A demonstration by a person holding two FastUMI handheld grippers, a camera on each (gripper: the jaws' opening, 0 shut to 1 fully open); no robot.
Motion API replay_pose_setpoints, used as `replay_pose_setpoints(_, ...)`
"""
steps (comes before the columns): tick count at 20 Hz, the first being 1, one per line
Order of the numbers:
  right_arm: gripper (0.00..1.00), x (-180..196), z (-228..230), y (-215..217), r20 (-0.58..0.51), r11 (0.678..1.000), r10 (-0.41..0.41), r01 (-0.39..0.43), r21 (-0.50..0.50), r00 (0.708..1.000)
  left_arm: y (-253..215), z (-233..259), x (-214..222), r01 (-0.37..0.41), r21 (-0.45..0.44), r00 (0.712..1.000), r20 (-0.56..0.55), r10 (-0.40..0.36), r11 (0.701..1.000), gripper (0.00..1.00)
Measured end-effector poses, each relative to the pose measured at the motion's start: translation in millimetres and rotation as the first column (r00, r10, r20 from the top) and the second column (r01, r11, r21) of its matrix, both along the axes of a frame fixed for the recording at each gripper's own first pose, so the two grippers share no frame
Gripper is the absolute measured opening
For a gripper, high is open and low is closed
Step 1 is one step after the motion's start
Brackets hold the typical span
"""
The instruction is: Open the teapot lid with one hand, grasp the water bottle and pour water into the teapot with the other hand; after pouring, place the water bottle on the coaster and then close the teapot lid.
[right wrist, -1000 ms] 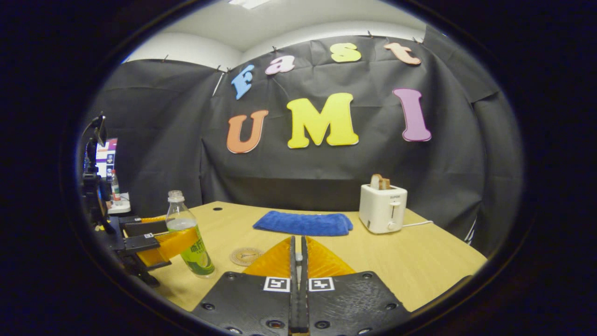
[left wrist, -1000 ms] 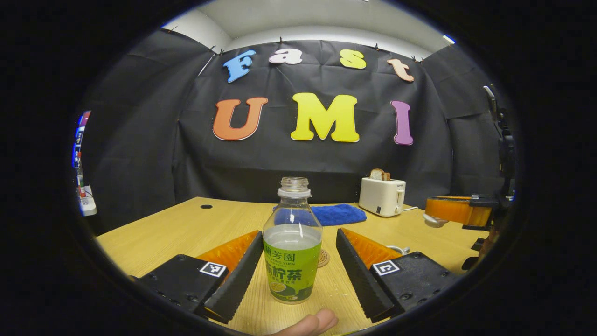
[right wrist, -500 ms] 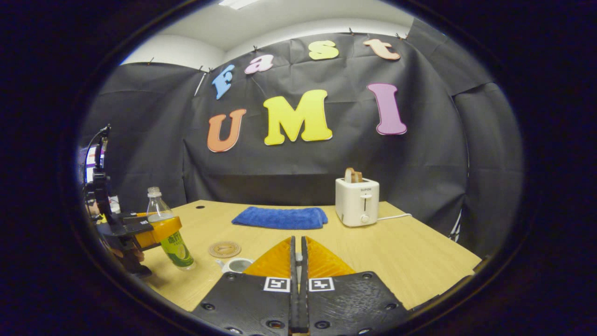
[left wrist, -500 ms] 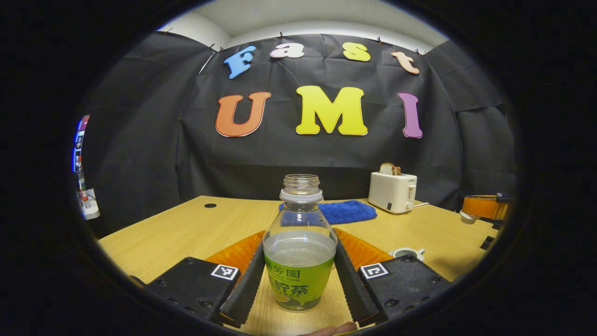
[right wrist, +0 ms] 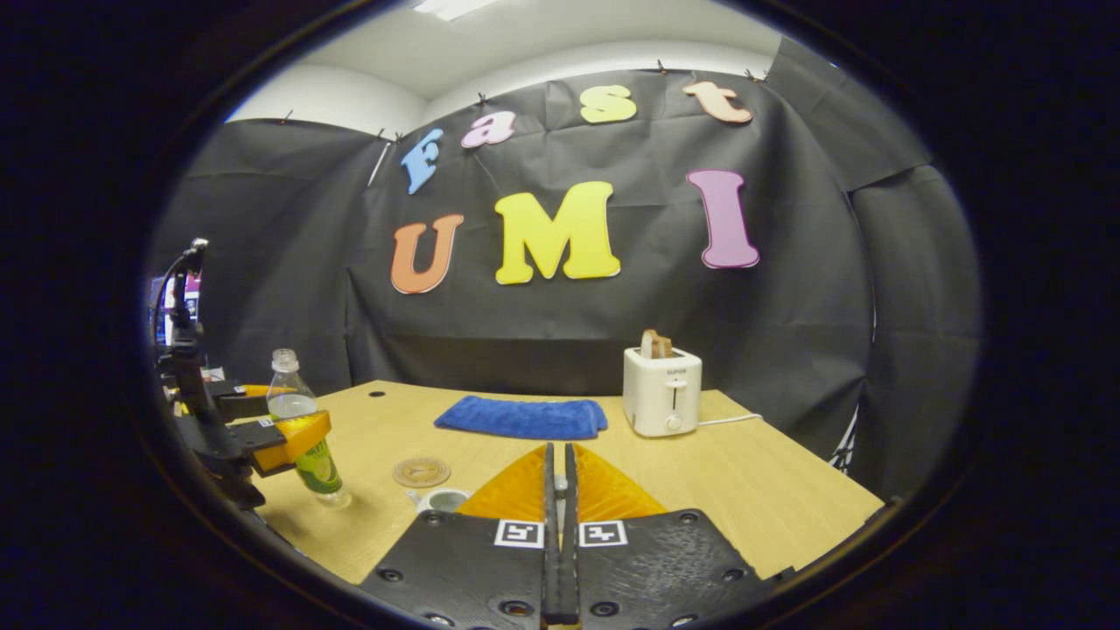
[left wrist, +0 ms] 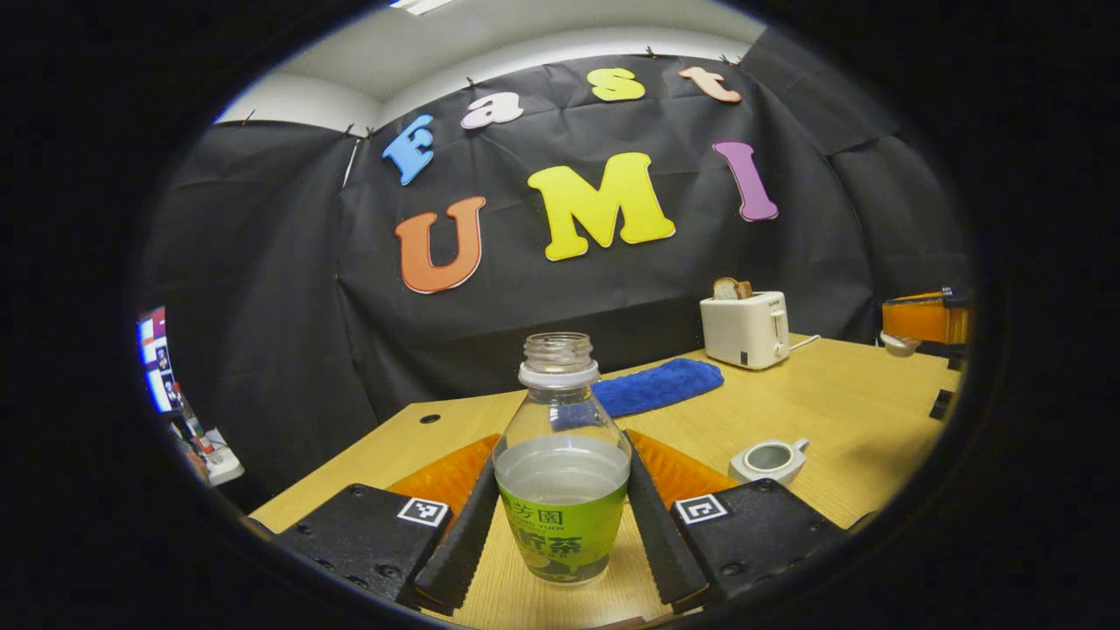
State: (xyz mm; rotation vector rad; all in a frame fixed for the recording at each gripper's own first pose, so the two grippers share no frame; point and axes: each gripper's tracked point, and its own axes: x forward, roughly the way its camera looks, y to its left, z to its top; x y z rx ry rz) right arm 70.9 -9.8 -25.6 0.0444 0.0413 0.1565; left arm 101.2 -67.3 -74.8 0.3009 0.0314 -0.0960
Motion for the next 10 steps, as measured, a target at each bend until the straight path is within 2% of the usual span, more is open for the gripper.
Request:
replay_pose_setpoints(3, 0.00, -5.4, 8.5, -0.1, 0.015, 1.000, 0.006, -0.005, -0.030, 1.000, -8.0, -0.3, 2.2, -0.001, 0.143, 1.000, -0.006, 0.002, 0.990, 0.78)
replay_pose_setpoints(5, 0.00, -7.6, 9.2, -4.0, 0.013, 1.000, 0.004, -0.004, -0.030, 1.000, -11.8, -3.6, 6.0, -0.009, 0.239, 1.000, -0.012, 0.012, 0.971, 0.78)
replay_pose_setpoints(8, 0.00, -3.5, 10.2, -17.6, 0.012, 0.999, -0.021, 0.022, -0.026, 1.000, -14.3, -19.4, 13.4, -0.010, 0.384, 0.998, -0.047, 0.030, 0.923, 0.78)
replay_pose_setpoints(10, 0.00, -2.3, 9.9, -26.1, 0.012, 0.999, -0.042, 0.042, -0.023, 0.999, -7.9, -32.4, 19.8, -0.031, 0.479, 0.995, -0.071, 0.074, 0.877, 0.78)
